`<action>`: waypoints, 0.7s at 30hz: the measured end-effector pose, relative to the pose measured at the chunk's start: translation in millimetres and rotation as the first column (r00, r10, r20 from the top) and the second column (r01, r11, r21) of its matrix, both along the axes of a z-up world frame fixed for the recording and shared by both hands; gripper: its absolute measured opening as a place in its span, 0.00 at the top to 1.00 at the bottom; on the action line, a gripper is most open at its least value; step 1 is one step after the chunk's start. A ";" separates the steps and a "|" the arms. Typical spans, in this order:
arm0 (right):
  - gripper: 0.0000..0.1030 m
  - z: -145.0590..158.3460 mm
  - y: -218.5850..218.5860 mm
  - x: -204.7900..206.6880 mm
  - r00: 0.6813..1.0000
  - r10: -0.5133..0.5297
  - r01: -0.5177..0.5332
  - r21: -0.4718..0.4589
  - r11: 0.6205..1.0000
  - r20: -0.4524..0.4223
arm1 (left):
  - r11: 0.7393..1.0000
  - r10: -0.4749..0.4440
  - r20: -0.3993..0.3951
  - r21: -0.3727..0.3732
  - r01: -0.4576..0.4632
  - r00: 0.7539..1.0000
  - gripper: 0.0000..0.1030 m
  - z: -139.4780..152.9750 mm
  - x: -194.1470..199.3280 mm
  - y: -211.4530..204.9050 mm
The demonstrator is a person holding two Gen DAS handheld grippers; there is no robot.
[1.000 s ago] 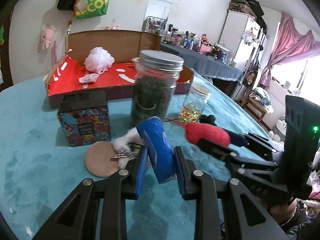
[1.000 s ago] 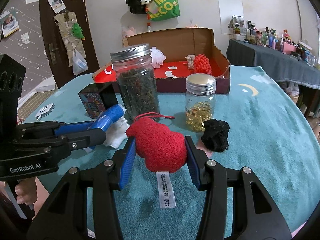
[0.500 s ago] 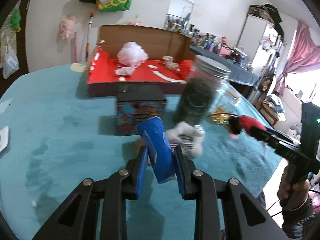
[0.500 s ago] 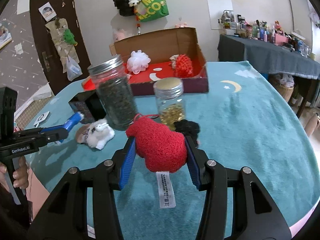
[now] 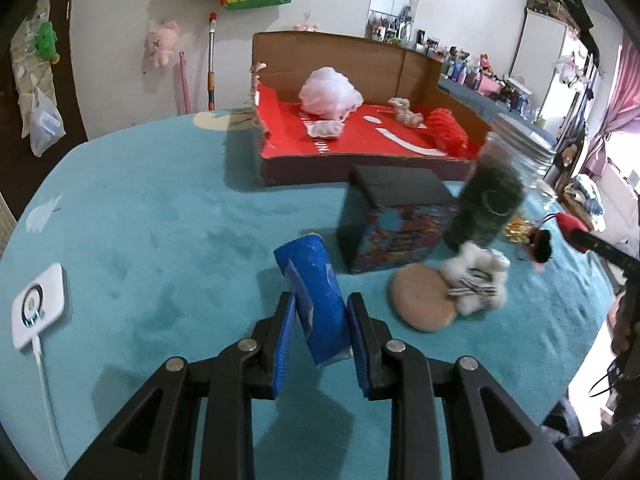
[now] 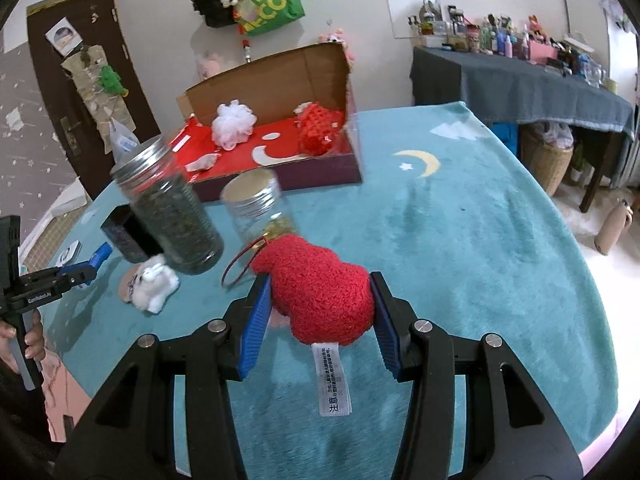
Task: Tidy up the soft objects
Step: 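Carry the blue roll and red heart plush with both grippers into the box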
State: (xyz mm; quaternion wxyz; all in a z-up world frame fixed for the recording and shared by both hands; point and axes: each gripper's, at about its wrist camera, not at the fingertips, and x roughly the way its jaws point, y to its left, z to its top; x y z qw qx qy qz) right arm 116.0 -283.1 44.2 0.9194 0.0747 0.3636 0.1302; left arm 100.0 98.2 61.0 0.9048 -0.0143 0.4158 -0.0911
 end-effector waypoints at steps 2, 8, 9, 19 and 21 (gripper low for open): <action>0.55 0.2 -7.2 8.4 1.000 -0.008 0.007 -0.001 1.000 -0.016 | 1.000 -0.017 0.003 0.006 0.017 1.000 0.73 -0.2 8.9 5.7; 0.55 -4.2 -22.7 39.5 0.996 0.006 -0.004 0.022 1.000 -0.085 | 0.994 -0.104 0.006 -0.018 0.104 0.995 0.73 -2.4 38.3 17.5; 0.55 -5.2 -24.7 46.6 0.995 0.014 -0.011 0.027 1.000 -0.098 | 0.992 -0.124 0.016 -0.018 0.125 0.992 0.73 -1.8 42.3 18.6; 0.55 -9.2 -34.5 95.4 0.980 0.072 -0.054 0.100 0.994 -0.186 | 0.964 -0.263 0.023 -0.028 0.263 0.965 0.73 7.3 78.5 16.5; 0.55 -9.9 -33.7 103.8 0.974 0.095 -0.071 0.121 0.990 -0.205 | 0.958 -0.286 0.024 -0.023 0.287 0.958 0.73 9.6 84.7 14.8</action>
